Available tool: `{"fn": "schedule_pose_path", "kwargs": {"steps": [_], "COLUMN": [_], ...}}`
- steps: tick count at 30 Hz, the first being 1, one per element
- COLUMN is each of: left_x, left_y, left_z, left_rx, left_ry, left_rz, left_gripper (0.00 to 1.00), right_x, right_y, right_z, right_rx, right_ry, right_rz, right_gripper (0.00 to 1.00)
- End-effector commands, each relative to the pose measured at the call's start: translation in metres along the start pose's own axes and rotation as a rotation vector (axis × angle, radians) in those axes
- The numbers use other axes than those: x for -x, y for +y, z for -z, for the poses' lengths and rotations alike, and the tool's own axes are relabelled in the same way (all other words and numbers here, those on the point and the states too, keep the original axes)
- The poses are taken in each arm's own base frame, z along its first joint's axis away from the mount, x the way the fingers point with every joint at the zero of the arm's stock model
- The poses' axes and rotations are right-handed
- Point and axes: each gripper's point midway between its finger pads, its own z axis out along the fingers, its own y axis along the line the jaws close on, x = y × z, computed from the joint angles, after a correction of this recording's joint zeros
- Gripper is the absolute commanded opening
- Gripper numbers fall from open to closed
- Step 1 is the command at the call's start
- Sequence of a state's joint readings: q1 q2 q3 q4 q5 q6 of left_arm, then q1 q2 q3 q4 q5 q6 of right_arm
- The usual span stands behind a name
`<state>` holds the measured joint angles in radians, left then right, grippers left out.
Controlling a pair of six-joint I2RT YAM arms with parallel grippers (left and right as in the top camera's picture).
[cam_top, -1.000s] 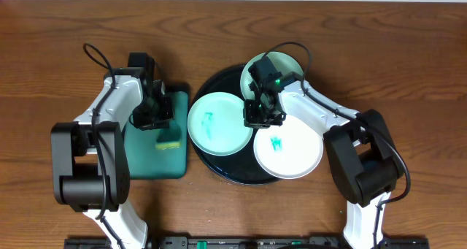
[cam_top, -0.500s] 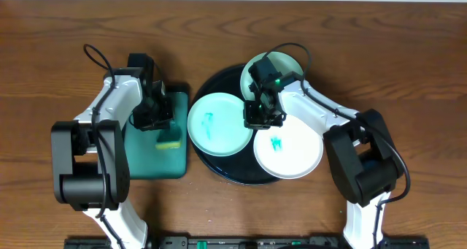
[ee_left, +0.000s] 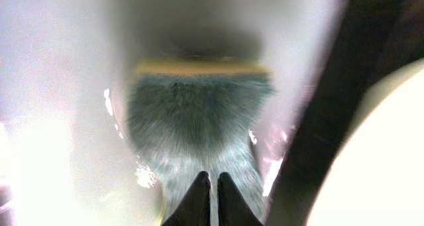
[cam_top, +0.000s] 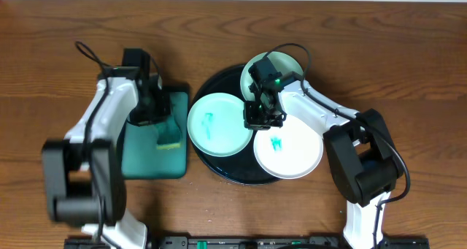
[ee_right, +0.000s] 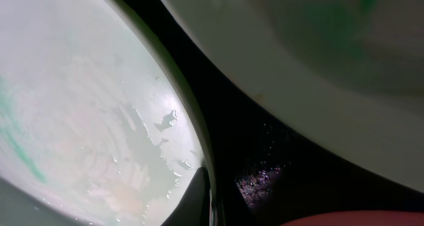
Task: Clean dirty plates on tray and stack at the side
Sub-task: 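Grasp the green-yellow sponge with the left gripper and dip it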
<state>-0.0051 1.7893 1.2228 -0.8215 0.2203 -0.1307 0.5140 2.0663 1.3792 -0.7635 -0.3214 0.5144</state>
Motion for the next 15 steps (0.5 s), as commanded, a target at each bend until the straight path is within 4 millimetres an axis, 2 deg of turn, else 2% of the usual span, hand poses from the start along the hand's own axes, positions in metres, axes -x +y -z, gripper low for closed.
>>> {"fn": "schedule_pose_path", "kwargs": {"steps": [1, 3, 6, 7, 8, 9, 11, 15], "left_x": [0.012, 0.013, 0.012, 0.009, 0.006, 0.003, -0.006, -0.019], "left_y": [-0.001, -0.003, -0.006, -0.006, -0.006, -0.005, -0.002, 0.001], "left_z": [0.054, 0.075, 0.096, 0.099, 0.101, 0.1, 0.094, 0.077], "left_rx": [0.035, 0.036, 0.023, 0.022, 0.022, 0.022, 0.03, 0.042], "left_ry": [-0.175, -0.237, -0.294, -0.297, -0.29, -0.279, -0.231, -0.129], "left_rz": [-0.026, -0.033, -0.037, -0.033, -0.021, -0.008, 0.023, 0.037], "left_gripper": [0.07, 0.07, 0.07, 0.13, 0.44, 0.66, 0.75, 0.79], "right_x": [-0.028, -0.027, -0.027, -0.027, -0.027, -0.027, -0.027, -0.027], "right_y": [-0.018, -0.018, -0.018, -0.018, -0.018, -0.018, -0.019, -0.019], "right_z": [-0.03, -0.03, -0.03, -0.03, -0.03, -0.03, -0.03, -0.03], "right_rx": [-0.057, -0.056, -0.056, -0.056, -0.056, -0.057, -0.057, -0.056], "right_ry": [0.116, 0.115, 0.113, 0.114, 0.114, 0.115, 0.115, 0.114], "right_rz": [-0.007, -0.007, -0.006, -0.006, -0.006, -0.007, -0.008, -0.008], "right_gripper": [0.01, 0.01, 0.01, 0.01, 0.01, 0.02, 0.06, 0.1]}}
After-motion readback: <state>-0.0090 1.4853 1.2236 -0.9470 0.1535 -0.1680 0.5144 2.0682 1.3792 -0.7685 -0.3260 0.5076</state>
